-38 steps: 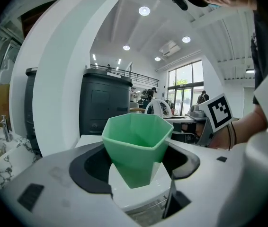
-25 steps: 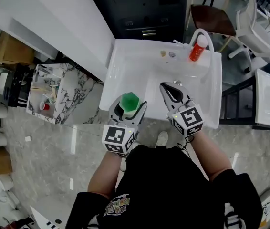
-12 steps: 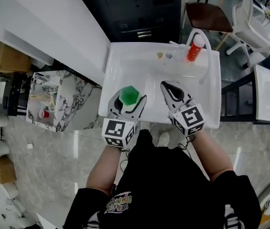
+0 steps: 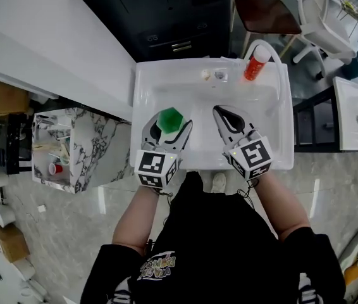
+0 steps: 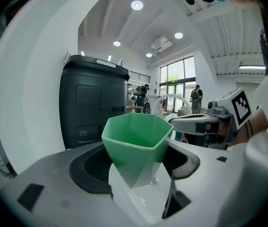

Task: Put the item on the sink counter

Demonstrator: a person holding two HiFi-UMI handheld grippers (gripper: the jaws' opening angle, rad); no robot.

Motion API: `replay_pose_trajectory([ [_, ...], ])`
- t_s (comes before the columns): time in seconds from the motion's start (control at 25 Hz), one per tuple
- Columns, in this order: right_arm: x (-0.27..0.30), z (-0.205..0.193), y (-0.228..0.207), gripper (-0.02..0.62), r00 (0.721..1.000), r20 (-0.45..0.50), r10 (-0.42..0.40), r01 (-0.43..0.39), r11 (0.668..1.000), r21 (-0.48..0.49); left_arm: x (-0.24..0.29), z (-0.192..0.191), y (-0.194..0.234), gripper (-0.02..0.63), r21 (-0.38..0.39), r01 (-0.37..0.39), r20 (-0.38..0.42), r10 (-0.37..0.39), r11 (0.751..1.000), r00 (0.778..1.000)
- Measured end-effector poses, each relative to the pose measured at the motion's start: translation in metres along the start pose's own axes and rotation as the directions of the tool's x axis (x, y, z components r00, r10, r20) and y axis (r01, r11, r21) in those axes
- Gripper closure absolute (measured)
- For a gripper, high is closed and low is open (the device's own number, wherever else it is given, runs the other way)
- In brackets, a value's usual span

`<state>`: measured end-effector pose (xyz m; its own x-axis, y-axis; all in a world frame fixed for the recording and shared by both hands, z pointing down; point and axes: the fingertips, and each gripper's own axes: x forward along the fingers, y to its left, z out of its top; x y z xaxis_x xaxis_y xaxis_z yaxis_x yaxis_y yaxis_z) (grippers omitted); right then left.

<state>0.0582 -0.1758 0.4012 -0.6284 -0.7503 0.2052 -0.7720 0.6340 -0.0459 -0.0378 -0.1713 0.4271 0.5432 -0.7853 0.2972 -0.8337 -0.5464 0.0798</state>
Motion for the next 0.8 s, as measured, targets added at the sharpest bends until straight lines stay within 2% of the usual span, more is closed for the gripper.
replay_pose_trajectory([
  [0.8, 0.071, -0.036, -0.04, 0.541, 0.991, -0.104, -0.088, 0.098, 0.991, 0.088, 0.091, -0.023, 0.08, 0.294, 0.031, 0.056, -0.056, -0.055, 0.998, 0.997],
])
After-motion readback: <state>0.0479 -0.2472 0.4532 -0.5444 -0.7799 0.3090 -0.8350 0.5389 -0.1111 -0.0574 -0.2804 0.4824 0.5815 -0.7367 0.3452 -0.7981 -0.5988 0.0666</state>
